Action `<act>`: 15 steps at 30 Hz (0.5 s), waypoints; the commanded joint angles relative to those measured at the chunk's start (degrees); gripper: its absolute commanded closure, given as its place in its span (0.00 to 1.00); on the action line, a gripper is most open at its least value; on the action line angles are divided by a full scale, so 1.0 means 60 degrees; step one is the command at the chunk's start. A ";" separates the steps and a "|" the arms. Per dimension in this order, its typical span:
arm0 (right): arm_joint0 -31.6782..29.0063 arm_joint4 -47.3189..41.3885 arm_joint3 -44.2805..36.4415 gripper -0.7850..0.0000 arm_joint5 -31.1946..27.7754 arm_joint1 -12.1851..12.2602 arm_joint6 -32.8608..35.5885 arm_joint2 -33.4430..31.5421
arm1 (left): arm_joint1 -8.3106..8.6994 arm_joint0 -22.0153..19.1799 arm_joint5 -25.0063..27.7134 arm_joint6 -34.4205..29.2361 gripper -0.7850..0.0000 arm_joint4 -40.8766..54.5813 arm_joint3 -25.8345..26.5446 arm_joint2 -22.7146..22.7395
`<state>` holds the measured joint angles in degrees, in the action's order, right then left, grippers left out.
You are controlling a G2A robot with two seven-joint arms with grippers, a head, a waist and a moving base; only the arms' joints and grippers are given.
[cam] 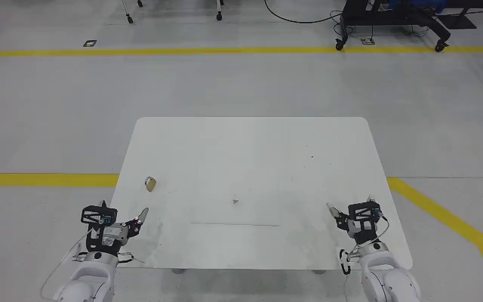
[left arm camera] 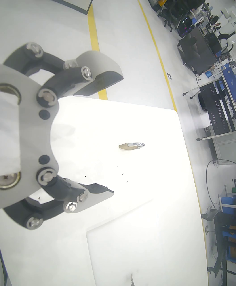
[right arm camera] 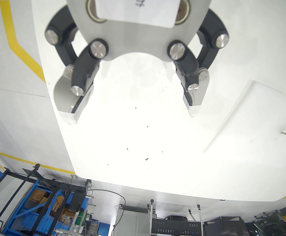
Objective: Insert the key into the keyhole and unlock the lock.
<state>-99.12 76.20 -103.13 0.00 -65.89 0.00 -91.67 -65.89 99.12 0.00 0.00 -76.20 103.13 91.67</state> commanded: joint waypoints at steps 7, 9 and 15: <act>0.0198 0.0135 -0.0247 0.00 -0.0666 -0.0017 0.0076 0.0475 | 0.0000 0.0000 0.0000 0.0000 0.00 0.0000 0.0000 0.0000; 0.0413 0.0221 -0.0366 0.00 -0.1268 -0.0030 0.0158 0.0910 | 0.0000 0.0000 0.0000 0.0000 0.00 0.0000 0.0000 0.0000; 0.1294 -0.1190 0.0072 0.00 -0.3641 -0.0107 0.0019 0.2031 | 0.0000 0.0000 0.0000 0.0000 0.00 0.0000 0.0000 0.0000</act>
<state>-92.22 72.10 -103.63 -18.05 -66.47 0.56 -80.39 -65.89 99.12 0.00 0.00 -76.20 103.13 91.67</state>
